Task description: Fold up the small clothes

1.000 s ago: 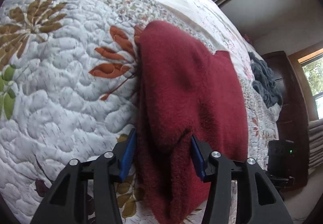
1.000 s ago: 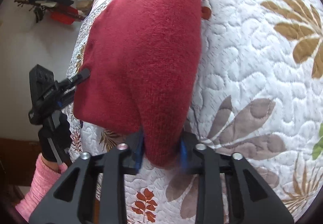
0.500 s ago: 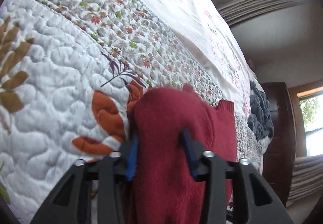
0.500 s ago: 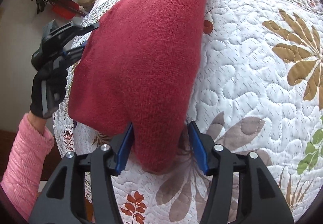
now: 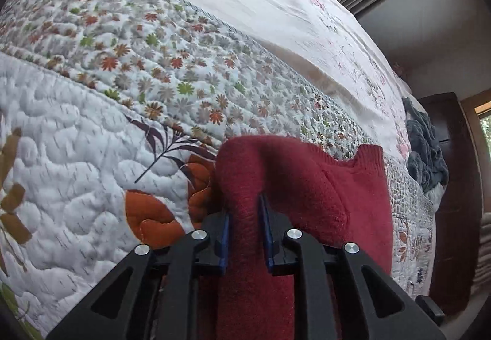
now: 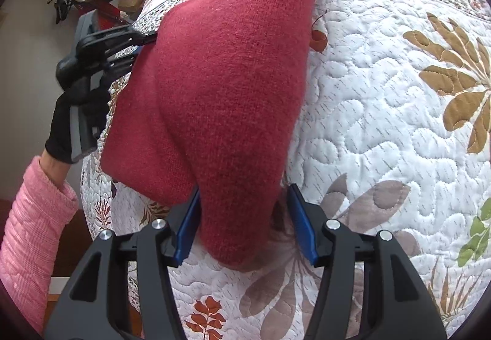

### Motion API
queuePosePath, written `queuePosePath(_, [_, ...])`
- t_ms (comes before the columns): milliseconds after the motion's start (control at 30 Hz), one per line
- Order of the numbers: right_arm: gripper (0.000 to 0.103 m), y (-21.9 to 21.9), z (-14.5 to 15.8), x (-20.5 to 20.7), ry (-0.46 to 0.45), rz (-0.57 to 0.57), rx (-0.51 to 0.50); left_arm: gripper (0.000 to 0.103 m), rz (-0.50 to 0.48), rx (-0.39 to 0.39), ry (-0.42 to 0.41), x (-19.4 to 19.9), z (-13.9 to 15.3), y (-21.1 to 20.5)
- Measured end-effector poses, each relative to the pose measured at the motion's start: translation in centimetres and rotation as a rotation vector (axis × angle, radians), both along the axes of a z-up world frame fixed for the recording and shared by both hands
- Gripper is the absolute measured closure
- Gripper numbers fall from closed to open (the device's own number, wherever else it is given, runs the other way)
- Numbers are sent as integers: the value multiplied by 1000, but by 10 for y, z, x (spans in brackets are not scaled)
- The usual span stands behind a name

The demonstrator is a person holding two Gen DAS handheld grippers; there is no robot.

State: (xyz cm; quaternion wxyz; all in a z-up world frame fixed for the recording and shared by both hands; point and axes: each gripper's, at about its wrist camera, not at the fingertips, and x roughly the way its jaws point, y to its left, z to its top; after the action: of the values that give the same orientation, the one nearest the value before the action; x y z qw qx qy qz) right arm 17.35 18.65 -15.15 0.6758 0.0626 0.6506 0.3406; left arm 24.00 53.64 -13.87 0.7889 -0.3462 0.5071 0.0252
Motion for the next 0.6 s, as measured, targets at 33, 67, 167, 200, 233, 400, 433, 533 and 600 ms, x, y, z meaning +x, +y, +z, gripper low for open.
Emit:
queuePosePath(33, [46, -1, 2, 0, 0, -3, 4, 79, 8, 6, 1, -6, 4, 1])
queuePosePath(67, [46, -2, 4, 1, 2, -7, 10, 78, 21, 31, -3, -16, 12, 0])
queuePosePath(167, [40, -7, 14, 3, 10, -40, 55, 75, 11, 116, -52, -47, 38, -9])
queuePosePath(200, [37, -9, 16, 4, 12, -46, 66, 74, -2, 133, -67, -56, 48, -15])
queuePosePath(233, [37, -10, 17, 4, 14, -51, 77, 70, -21, 140, -89, -67, 55, -21])
queuePosePath(400, [39, -12, 18, 3, 13, -65, 60, 60, -107, 139, -79, -101, 58, -53])
queuePosePath(433, [39, -12, 18, 3, 14, -66, 57, 60, -122, 134, -68, -106, 53, -59])
queuePosePath(533, [43, -16, 15, 1, 12, -59, 39, 60, -147, 169, -23, -112, 35, -68])
queuePosePath(600, [45, -15, 11, -2, 0, -50, 8, 60, -145, 165, 19, -116, 18, -67])
